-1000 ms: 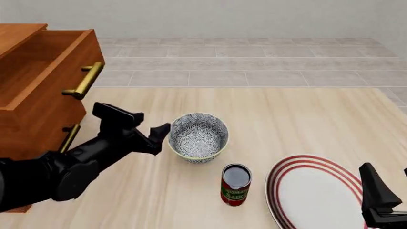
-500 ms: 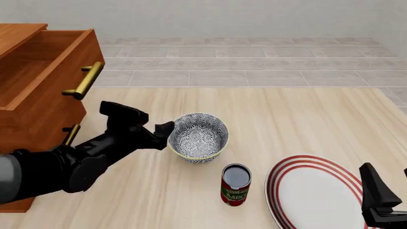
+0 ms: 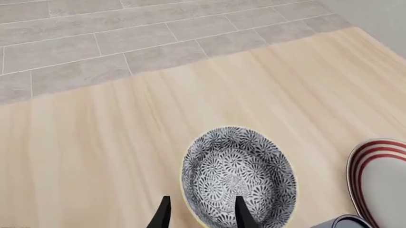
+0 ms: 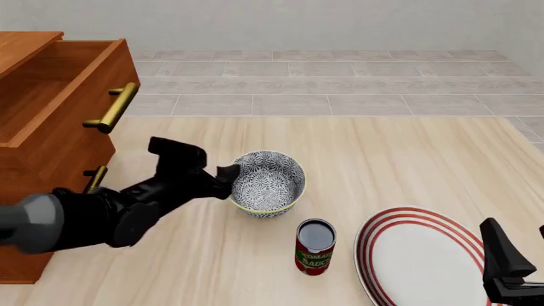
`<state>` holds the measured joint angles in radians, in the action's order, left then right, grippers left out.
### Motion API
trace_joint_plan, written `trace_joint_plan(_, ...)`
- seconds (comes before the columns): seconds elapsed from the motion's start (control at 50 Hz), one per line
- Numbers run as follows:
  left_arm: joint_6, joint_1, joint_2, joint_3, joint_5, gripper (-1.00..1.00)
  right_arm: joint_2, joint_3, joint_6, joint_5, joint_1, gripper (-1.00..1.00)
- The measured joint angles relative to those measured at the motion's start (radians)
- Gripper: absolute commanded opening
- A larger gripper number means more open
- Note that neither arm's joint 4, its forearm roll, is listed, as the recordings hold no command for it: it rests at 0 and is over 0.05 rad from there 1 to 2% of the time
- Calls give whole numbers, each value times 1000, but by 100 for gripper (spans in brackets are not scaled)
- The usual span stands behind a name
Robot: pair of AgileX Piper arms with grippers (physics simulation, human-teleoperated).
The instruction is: Put the bowl on top of the cabinet.
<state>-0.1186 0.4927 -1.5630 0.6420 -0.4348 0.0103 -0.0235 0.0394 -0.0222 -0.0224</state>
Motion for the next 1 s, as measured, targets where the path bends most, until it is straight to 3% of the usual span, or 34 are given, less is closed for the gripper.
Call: trace_joint_plan(1.0,-88,-15,-187,27,-114,100,7,-1,4,4,-1,100)
